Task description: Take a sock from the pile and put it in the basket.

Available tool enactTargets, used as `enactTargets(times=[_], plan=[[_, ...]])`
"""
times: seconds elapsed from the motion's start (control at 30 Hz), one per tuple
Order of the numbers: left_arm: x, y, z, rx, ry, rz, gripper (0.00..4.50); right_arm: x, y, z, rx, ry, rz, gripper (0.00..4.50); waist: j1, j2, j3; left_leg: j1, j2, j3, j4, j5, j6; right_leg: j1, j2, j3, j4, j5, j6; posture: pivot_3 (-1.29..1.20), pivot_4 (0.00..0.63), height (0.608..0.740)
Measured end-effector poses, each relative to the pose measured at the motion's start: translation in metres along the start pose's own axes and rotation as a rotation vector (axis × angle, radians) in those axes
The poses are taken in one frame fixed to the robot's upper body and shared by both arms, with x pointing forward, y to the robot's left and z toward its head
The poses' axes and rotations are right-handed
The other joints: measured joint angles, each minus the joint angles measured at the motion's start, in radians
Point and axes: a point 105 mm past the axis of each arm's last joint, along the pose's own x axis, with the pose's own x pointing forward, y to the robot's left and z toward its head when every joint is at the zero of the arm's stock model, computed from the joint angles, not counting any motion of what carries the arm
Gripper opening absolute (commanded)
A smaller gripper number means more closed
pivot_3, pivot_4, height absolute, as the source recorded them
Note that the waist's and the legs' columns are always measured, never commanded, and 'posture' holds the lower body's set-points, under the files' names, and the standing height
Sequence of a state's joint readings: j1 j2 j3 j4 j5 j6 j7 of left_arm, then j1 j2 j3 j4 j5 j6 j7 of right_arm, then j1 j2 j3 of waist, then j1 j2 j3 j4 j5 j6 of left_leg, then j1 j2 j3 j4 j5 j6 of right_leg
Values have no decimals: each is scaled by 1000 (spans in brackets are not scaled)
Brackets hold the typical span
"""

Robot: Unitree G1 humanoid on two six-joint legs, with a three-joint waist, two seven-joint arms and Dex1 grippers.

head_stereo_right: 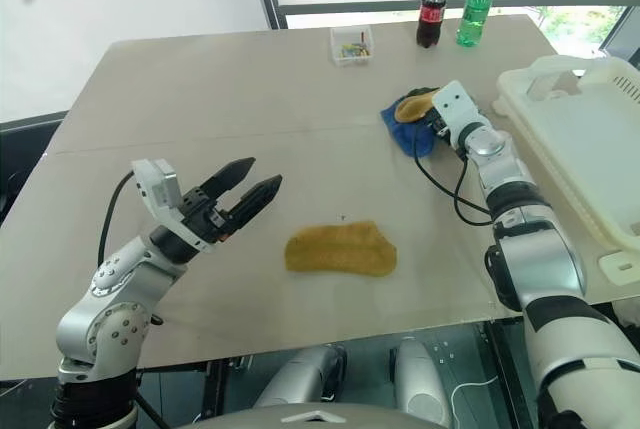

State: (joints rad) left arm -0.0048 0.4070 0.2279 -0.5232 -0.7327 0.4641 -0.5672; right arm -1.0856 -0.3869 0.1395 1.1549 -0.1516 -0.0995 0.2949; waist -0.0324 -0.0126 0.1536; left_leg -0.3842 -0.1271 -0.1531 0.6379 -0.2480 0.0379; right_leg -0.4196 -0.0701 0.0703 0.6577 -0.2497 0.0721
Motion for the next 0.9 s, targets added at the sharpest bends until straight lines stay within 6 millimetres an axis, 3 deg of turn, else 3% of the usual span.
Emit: enactTargets(times=[0.23, 0.33, 0.47, 0.9], plan=[[-2, 0, 2, 7, -13, 11, 3935, 3, 2, 9, -19, -25, -3, 2608, -9, 0, 0, 0, 0, 0, 0, 0, 0, 0, 0, 0, 0, 0, 0, 0, 150, 740], [-3, -1, 3, 9, -16, 17, 3935, 4, 4, 8, -23, -21, -5, 1823, -10, 0, 0, 0, 0, 0, 0, 0, 0, 0, 0, 0, 0, 0, 0, 0, 150, 740], [-4, 0, 2, 9, -15, 26, 3935, 6, 8, 8, -19, -19, -3, 38, -10, 0, 0, 0, 0, 0, 0, 0, 0, 0, 0, 0, 1, 0, 0, 0, 150, 740], [-5, 1, 3, 34, -11, 25, 3935, 6, 15, 24, -5, -116, 36, 38, -11, 0, 0, 0, 0, 0, 0, 0, 0, 0, 0, 0, 1, 0, 0, 0, 150, 740]])
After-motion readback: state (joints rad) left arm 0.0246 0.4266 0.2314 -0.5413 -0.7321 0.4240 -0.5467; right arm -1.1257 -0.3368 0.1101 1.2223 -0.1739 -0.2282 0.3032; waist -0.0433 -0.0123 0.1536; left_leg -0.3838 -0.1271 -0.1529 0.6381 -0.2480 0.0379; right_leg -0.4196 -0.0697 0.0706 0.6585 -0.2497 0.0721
